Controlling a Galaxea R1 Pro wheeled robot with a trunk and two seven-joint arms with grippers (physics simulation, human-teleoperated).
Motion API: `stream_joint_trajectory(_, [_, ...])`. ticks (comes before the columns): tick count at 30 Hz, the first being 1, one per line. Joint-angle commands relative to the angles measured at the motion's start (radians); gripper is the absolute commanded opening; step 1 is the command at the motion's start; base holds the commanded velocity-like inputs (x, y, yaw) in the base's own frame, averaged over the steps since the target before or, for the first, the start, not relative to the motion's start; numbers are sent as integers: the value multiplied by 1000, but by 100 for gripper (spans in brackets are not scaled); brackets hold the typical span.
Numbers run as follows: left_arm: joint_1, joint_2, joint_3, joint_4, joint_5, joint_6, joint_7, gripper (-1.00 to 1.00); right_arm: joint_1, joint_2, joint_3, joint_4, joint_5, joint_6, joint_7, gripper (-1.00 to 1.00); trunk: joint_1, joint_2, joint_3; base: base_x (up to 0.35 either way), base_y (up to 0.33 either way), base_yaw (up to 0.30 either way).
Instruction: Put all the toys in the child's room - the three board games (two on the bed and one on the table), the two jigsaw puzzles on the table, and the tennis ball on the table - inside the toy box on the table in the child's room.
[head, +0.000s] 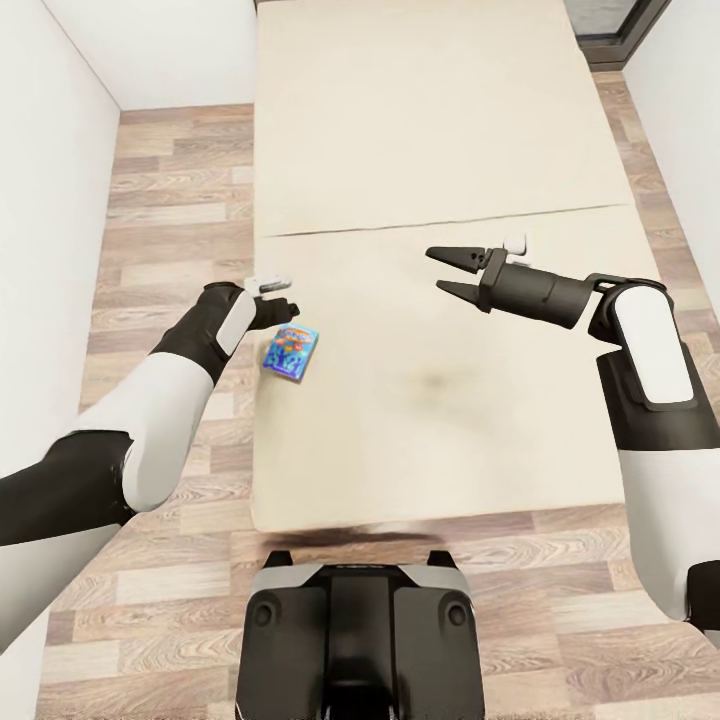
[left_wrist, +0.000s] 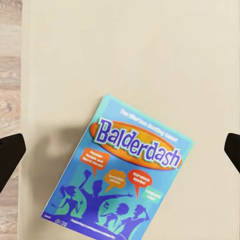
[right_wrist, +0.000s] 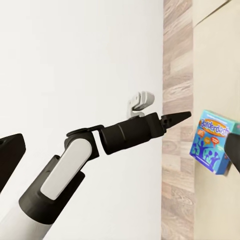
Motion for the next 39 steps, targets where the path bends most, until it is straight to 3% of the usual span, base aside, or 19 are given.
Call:
stream_joint_trajectory(1, [-1,-1,3,-2,11,3,8,100,-1,0,1,0,8,2,8,100,1,-2,-3,0,0,0])
stream_joint_trajectory(39, [-42,1,8,-3,11,-26,8,100,-2,1,0,-21,11,2,8,100,1,-2,-64,0,0,0])
